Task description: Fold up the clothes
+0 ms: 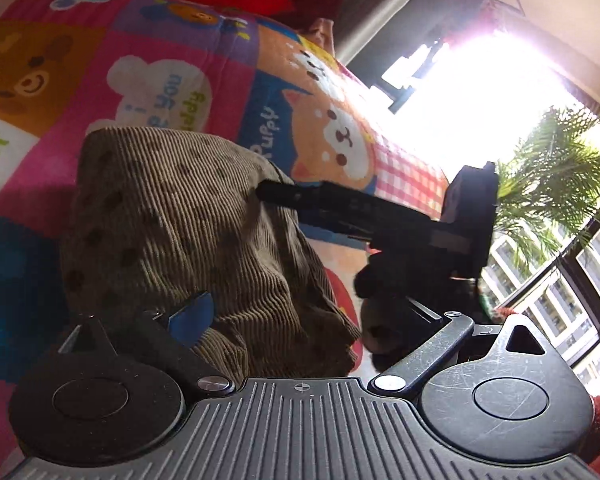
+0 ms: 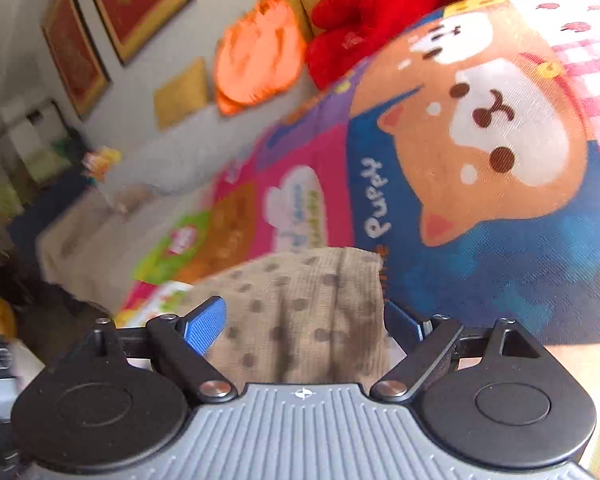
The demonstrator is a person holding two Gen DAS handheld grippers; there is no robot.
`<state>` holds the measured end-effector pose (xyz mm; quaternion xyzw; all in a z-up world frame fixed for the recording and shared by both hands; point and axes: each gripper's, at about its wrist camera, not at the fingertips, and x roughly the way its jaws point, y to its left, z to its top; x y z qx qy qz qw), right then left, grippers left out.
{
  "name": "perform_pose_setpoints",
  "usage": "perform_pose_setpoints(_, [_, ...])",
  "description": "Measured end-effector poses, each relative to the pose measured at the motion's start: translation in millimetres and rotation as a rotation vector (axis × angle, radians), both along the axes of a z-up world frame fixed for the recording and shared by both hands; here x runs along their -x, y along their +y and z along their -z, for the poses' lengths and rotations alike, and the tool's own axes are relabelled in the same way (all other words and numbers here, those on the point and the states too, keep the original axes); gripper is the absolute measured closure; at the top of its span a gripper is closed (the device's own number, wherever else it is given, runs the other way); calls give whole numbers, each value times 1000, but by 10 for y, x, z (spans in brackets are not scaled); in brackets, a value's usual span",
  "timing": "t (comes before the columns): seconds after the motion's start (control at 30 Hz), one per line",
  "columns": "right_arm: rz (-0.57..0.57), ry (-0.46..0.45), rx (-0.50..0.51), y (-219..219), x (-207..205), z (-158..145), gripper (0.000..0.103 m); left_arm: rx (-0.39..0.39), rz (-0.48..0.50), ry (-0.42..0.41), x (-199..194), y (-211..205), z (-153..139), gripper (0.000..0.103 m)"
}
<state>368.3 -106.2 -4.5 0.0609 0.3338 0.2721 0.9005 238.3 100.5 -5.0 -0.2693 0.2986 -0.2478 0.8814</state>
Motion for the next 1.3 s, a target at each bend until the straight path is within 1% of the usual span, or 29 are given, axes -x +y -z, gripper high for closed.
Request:
perform_pose_setpoints(0.03, [33, -4, 68, 74, -52, 90, 16, -9, -4, 5, -1, -14, 8, 4])
perform_pose_setpoints(0.13, [42, -27, 118, 98, -45, 267, 16, -35, -17, 18, -2, -57, 31, 4])
perform_pose_setpoints(0.2, [61, -27, 111, 31, 37, 245, 16, -54, -26, 27, -1, -87, 44, 4])
perform_pose_setpoints(0.27, [65, -31, 85, -108, 213, 185, 16, -100, -47, 16, 42, -143, 0, 2])
perform_pose_setpoints(0.33, [51, -54, 73, -265, 461, 139, 16, -151, -70, 7, 107, -214, -45, 0])
perform_pose_setpoints(0.37, [37, -70, 81, -337, 606, 122, 13, -168, -77, 3, 144, -246, -48, 0])
perform_pose_setpoints(0.43, [-2, -85, 139, -391, 820, 138, 4, -185, -93, 10, 157, -280, -39, 0])
perform_pose_setpoints(0.5, [-12, -92, 248, -354, 935, 220, 4, -186, -117, 21, 160, -302, -31, 0])
perform_pose_setpoints(0.53, [-7, -90, 277, -341, 952, 266, 3, -188, -129, 25, 175, -313, -35, 0])
perform_pose_setpoints(0.57, [7, -80, 273, -366, 950, 293, 0, -210, -154, 36, 253, -349, -18, 0])
perform_pose_setpoints(0.67, [59, -39, 214, -495, 965, 242, 0, -277, -227, 68, 484, -456, 32, 0])
perform_pose_setpoints(0.77, [59, -74, 180, -617, 1202, 154, 0, -344, -301, 101, 715, -563, 82, 0])
perform_pose_setpoints(0.83, [43, -99, 171, -675, 1405, 138, 0, -388, -350, 123, 870, -634, 116, 0])
perform_pose_setpoints(0.9, [0, -92, 164, -709, 1591, 166, 0, -433, -399, 145, 1024, -705, 149, 0])
perform_pose_setpoints(0.97, [-46, -38, 157, -727, 1724, 230, 0, -477, -448, 167, 1178, -776, 183, 0])
perform_pose_setpoints(1.03, [-69, -21, 154, -737, 1841, 313, 0, -521, -497, 187, 1328, -849, 216, 0])
perform_pose_setpoints(1.07, [-62, -26, 158, -735, 1875, 336, 0, -535, -528, 174, 1361, -898, 230, 0])
perform_pose_setpoints(1.2, [-25, -60, 165, -712, 1913, 374, 0, -573, -564, 166, 1313, -1048, 229, 0])
perform_pose_setpoints(1.27, [-13, -79, 199, -678, 1878, 389, 0, -636, -591, 147, 1233, -1111, 256, 0])
perform_pose_setpoints(1.3, [-11, -79, 205, -674, 1869, 396, 0, -657, -607, 152, 1204, -1122, 286, 0])
